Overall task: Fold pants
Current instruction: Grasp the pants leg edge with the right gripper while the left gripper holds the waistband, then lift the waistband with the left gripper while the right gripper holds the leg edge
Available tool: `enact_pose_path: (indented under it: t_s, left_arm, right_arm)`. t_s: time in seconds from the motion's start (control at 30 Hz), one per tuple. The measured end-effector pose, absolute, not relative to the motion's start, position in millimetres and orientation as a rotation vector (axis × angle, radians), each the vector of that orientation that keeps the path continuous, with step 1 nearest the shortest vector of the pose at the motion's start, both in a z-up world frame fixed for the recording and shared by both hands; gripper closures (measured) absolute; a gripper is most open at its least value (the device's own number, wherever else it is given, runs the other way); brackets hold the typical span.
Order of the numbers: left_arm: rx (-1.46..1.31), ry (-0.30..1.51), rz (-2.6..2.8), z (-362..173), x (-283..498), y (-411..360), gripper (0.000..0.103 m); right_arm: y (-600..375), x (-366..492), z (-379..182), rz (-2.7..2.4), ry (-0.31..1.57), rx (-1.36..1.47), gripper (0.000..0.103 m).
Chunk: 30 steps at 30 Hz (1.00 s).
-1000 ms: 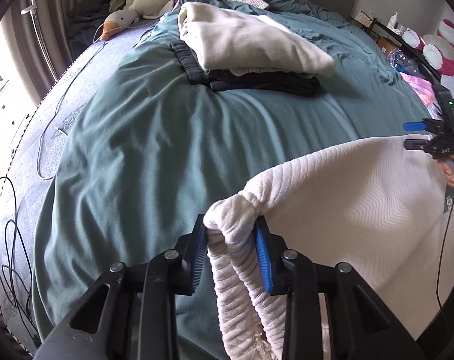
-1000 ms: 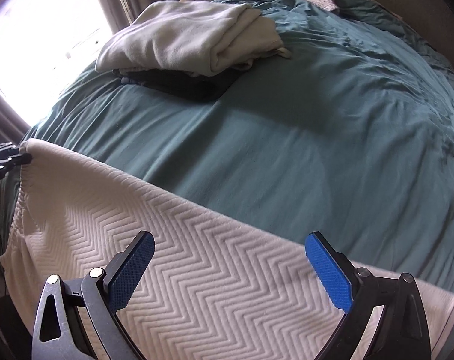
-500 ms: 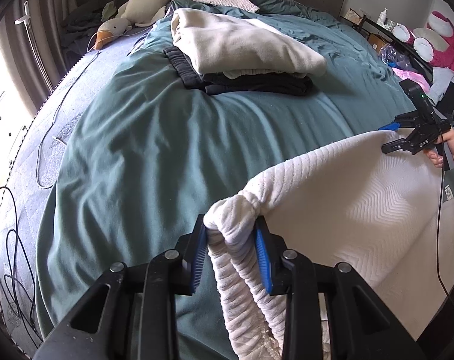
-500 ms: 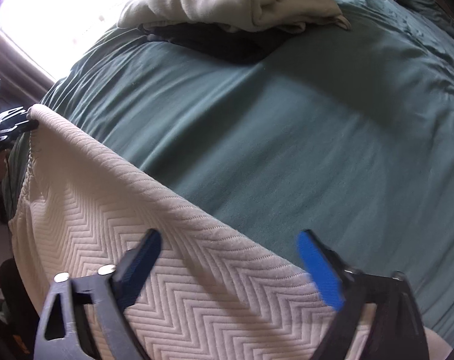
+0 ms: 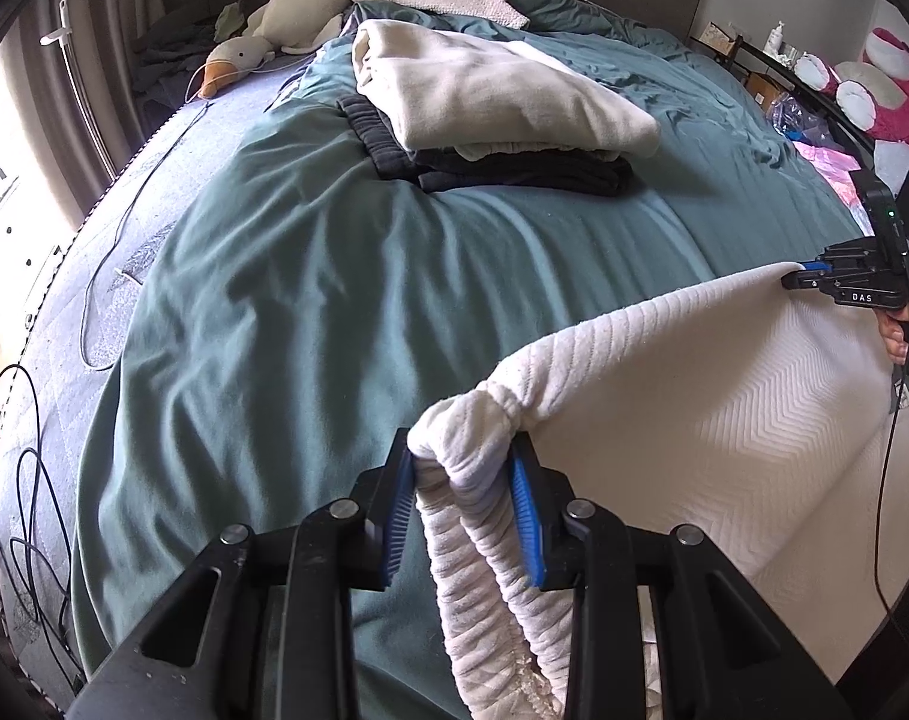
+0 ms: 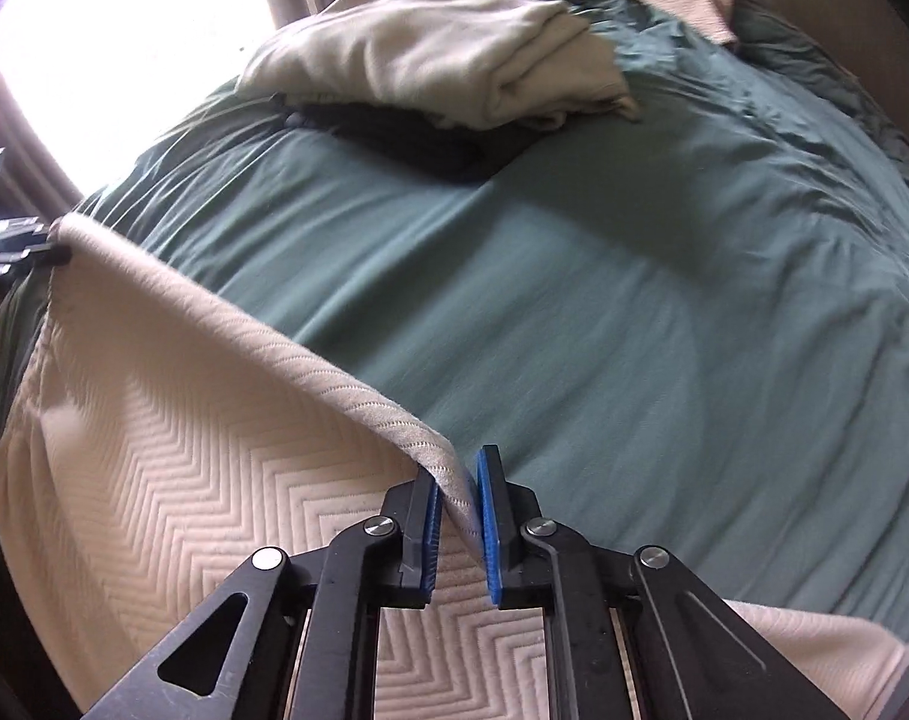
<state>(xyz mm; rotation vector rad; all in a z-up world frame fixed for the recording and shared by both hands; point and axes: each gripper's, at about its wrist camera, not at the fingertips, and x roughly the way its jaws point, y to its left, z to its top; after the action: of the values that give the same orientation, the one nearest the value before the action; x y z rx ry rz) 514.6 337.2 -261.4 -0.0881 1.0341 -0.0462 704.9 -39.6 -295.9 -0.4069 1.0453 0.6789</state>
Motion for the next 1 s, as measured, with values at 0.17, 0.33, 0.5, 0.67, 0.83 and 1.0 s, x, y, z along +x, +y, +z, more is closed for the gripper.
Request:
enact_pose_path:
  t_s: [0.17, 0.33, 0.5, 0.67, 0.83, 1.0]
  left_arm:
    - [-0.111, 1.034, -0.029, -258, 510, 338, 0.075]
    - [-0.150, 1.020, -0.038, -247, 501, 342, 0.076]
    - [-0.141, 1.002, -0.032, -235, 491, 338, 0.076]
    - [-0.131, 0.989, -0.050, -226, 473, 332, 0.076]
    - [-0.103, 0.989, -0.085, -218, 438, 317, 0.076]
    - [-0.082, 1.003, -0.108, -219, 402, 305, 0.076]
  right_arm:
    - [-39, 691, -286, 0.629, 1.000, -0.386, 0.030]
    - [-47, 667, -262, 0.630, 0.923, -0.340, 0.034]
    - [-45, 639, -240, 0.624, 0.859, -0.335, 0.034]
    - [-55, 596, -228, 0.629, 0.798, -0.359, 0.035]
    - [-70, 550, -229, 0.650, 0.747, -0.369, 0.032]
    - [-88, 493, -236, 0.669, 0.719, -0.345, 0.033]
